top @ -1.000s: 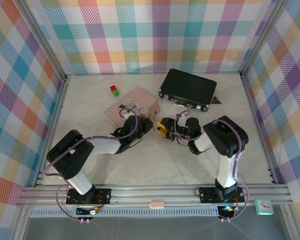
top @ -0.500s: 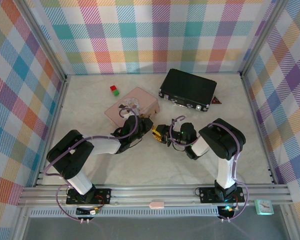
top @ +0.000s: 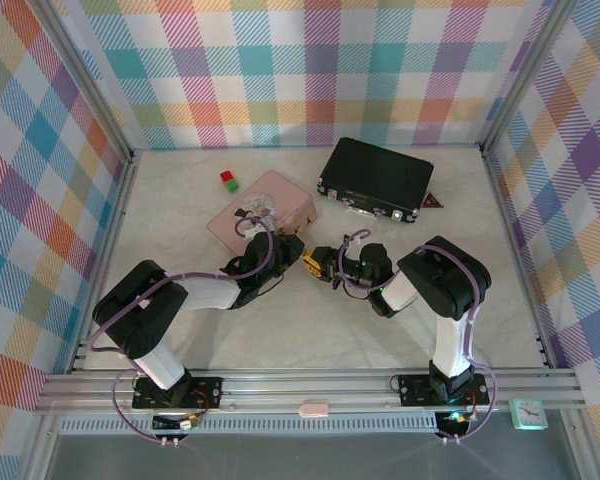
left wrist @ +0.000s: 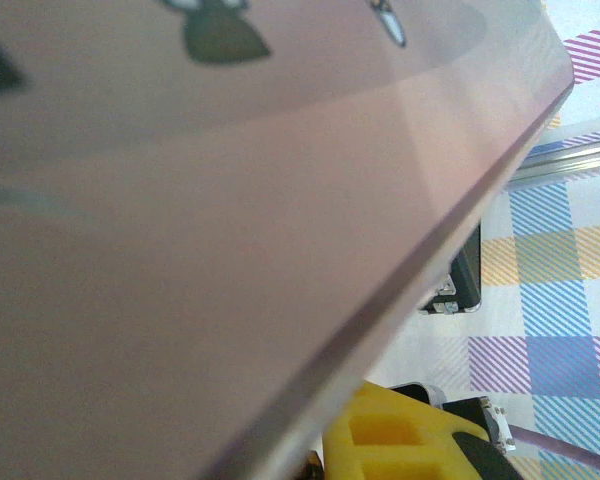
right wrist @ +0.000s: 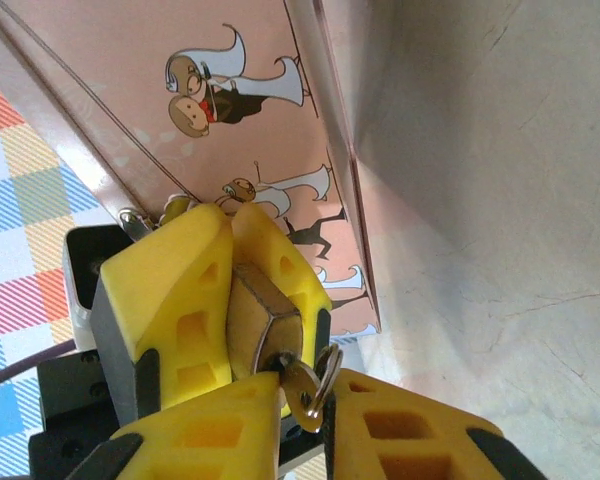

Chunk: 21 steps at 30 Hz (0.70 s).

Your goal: Unlock a padlock with a key

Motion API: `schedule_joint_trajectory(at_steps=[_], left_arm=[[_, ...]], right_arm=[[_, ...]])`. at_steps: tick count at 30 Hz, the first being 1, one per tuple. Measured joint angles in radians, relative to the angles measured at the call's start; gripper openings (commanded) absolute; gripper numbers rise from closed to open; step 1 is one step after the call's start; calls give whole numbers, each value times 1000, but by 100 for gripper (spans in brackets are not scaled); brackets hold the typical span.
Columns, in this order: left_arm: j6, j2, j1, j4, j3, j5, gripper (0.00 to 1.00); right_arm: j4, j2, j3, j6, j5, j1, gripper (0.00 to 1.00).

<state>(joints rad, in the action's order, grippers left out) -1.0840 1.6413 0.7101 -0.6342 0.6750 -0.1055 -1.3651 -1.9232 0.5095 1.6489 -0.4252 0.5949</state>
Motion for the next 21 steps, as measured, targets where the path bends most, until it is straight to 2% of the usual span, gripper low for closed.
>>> schedule_joint_trajectory(at_steps=[5, 12, 18, 19, 21], left_arm=[[-6, -1, 0, -5, -1, 0, 0], [-13, -1, -2, -13, -4, -2, 0], [-16, -1, -5, -16, -5, -1, 0], [-15, -1, -5, -16, -5, -1, 2], [-15, -1, -6, -16, -5, -1, 15]], right_arm=[[2, 0, 0, 14, 22, -1, 23], [-4, 0, 1, 21, 32, -6, 4], [-4, 0, 3, 34, 32, -6, 0], [-4, 0, 4, 42, 32, -6, 0], [-3, 0, 7, 58, 32, -6, 0]])
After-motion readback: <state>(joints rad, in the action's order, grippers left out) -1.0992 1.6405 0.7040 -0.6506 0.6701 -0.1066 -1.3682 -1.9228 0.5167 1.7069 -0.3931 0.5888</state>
